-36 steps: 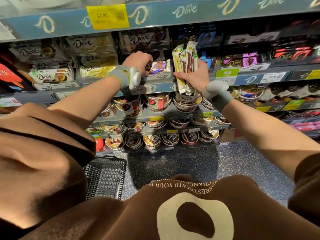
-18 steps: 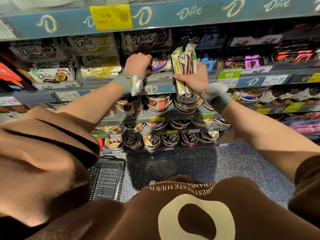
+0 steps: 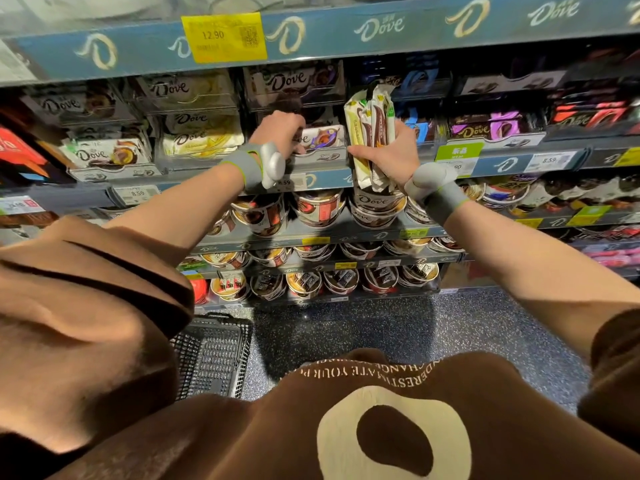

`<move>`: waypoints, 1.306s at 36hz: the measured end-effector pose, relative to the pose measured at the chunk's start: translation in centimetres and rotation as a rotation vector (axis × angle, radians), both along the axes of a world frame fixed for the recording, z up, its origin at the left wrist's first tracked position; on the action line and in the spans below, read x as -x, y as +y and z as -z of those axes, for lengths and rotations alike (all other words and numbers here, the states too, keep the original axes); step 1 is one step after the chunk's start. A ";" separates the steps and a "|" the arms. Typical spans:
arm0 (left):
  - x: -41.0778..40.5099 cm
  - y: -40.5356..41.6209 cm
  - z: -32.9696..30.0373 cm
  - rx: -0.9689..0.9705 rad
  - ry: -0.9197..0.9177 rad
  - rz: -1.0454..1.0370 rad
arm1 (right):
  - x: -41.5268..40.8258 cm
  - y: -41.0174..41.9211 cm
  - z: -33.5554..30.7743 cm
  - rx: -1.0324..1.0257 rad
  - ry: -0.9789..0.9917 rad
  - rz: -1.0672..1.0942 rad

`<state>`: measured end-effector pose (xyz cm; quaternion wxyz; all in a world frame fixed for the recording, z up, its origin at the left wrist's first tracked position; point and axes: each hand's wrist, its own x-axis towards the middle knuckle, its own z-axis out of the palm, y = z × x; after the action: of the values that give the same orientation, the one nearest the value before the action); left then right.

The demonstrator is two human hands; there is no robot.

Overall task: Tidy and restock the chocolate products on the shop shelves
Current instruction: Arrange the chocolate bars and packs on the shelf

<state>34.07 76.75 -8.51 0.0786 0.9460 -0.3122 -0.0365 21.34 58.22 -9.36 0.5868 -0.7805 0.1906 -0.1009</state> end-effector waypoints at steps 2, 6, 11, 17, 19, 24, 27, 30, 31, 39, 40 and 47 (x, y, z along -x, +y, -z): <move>-0.3 0.5 0.3 0.076 -0.008 0.003 | 0.0 0.1 0.0 -0.002 -0.008 0.002; -0.6 1.8 0.9 0.137 -0.080 0.000 | 0.1 0.4 -0.1 0.001 -0.015 0.001; -0.6 2.9 1.8 0.137 -0.158 0.012 | 0.0 0.6 0.1 0.025 -0.007 -0.010; 0.0 2.9 1.8 0.178 -0.152 -0.029 | 0.1 0.8 0.1 0.061 0.002 0.000; 0.1 2.8 1.7 0.191 -0.139 -0.043 | 0.1 0.8 0.3 0.065 0.009 -0.004; 0.7 3.2 1.3 0.276 -0.111 -0.062 | 0.3 1.2 0.1 0.074 0.051 -0.034; 1.6 3.8 0.8 0.394 -0.098 -0.073 | 0.3 1.5 -0.1 0.096 0.069 -0.057; 2.7 4.8 0.3 0.612 -0.079 -0.166 | 0.4 2.4 -0.7 0.098 0.109 -0.121; 3.1 5.1 0.1 0.675 -0.057 -0.209 | 0.4 2.8 -1.0 0.090 0.114 -0.149; 5.8 8.4 -0.5 0.801 0.246 -0.331 | -2.2 4.0 3.1 -0.123 0.171 -0.228; 6.3 8.7 -0.3 0.807 0.302 -0.321 | -3.3 3.6 4.9 -0.151 0.181 -0.219; 9.5 10.1 1.8 0.683 0.623 -0.247 | -1.1 8.6 0.4 -0.174 0.217 -0.036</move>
<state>24.54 86.88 -10.29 0.4784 0.8403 -0.1530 -0.2041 22.49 66.82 -9.77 0.6299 -0.7362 0.2470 0.0117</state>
